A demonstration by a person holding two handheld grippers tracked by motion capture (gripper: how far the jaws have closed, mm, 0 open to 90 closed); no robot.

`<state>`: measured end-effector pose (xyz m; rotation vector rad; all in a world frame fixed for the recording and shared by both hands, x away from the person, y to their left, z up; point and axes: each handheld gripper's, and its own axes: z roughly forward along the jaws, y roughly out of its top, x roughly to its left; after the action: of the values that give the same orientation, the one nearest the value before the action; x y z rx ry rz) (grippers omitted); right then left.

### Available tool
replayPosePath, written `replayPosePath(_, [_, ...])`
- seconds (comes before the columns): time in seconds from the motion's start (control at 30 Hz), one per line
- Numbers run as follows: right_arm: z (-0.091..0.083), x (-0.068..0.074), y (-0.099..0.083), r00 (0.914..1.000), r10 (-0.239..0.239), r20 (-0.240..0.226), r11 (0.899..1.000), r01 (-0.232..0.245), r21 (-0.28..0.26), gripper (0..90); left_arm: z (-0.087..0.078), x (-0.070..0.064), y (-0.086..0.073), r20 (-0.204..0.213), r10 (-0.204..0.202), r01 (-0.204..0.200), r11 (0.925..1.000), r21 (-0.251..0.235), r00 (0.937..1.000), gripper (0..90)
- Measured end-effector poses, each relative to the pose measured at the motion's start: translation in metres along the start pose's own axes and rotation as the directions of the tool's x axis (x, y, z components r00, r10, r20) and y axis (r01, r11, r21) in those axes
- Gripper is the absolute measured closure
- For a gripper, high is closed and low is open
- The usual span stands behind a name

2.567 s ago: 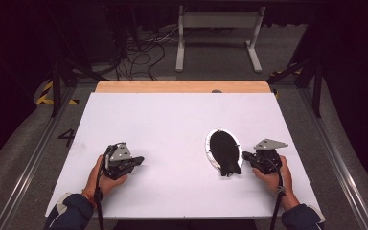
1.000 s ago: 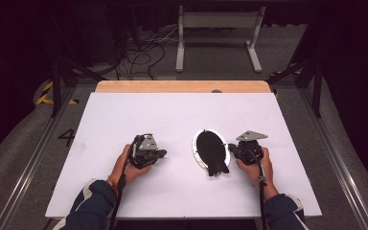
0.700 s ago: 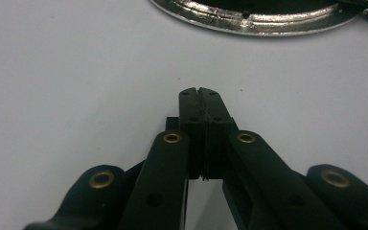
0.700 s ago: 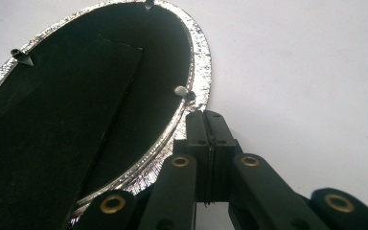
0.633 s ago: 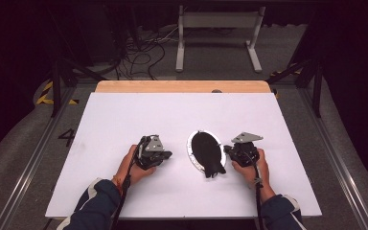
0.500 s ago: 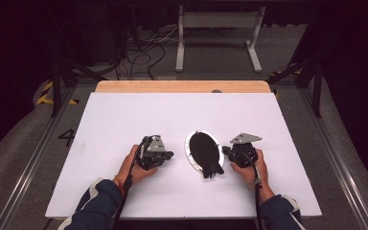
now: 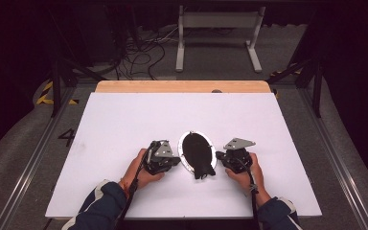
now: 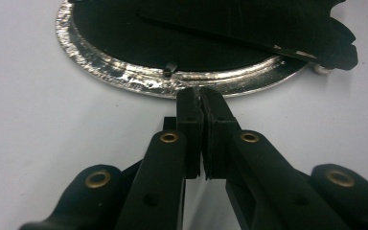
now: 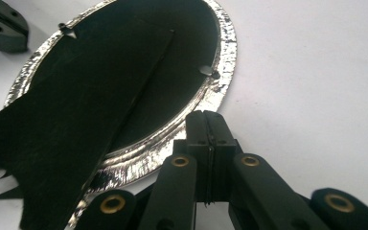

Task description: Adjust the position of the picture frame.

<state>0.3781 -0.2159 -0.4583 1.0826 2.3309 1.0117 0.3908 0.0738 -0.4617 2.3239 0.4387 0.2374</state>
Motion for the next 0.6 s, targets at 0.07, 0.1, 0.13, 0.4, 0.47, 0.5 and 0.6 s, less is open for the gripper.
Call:
replayPosePath(0.07, [-0.001, 0.002, 0.000, 0.9999, -0.003, -0.010, 1.000, 0.003, 0.001, 90.0, 0.001, -0.001, 0.001, 0.007, 0.002, -0.002, 1.0000, -0.004, 1.0000, 86.7])
replayPosePath(0.1, [-0.001, 0.004, 0.000, 0.9999, -0.009, -0.015, 1.000, 0.009, 0.002, 90.0, 0.001, -0.001, 0.001, 0.008, 0.004, -0.004, 1.0000, -0.005, 1.0000, 86.8])
replayPosePath(0.13, [-0.001, 0.005, 0.000, 0.9998, -0.013, -0.015, 1.000, 0.013, 0.003, 90.0, 0.001, -0.001, 0.001, 0.010, 0.003, -0.003, 1.0000, -0.008, 0.9999, 86.9])
replayPosePath(0.4, [-0.005, 0.011, -0.003, 0.9987, -0.022, -0.046, 1.000, 0.023, 0.008, 90.0, 0.001, 0.000, -0.001, 0.010, -0.012, 0.012, 0.9998, -0.013, 0.9999, 87.3])
replayPosePath(0.47, [-0.007, 0.013, -0.005, 0.9979, -0.031, -0.057, 0.999, 0.031, 0.011, 90.0, 0.001, 0.000, -0.001, 0.001, -0.013, 0.013, 0.9998, -0.012, 0.9999, 86.3])
replayPosePath(0.5, [-0.008, 0.015, -0.006, 0.9975, -0.035, -0.061, 0.999, 0.036, 0.009, 90.0, 0.001, 0.001, -0.001, 0.005, -0.020, 0.020, 0.9997, -0.014, 0.9998, 85.9])
replayPosePath(0.6, [-0.009, 0.017, -0.008, 0.9971, -0.033, -0.069, 0.999, 0.033, 0.007, 90.0, 0.001, 0.002, -0.001, 0.006, -0.012, 0.012, 0.9998, -0.016, 0.9999, 85.3])
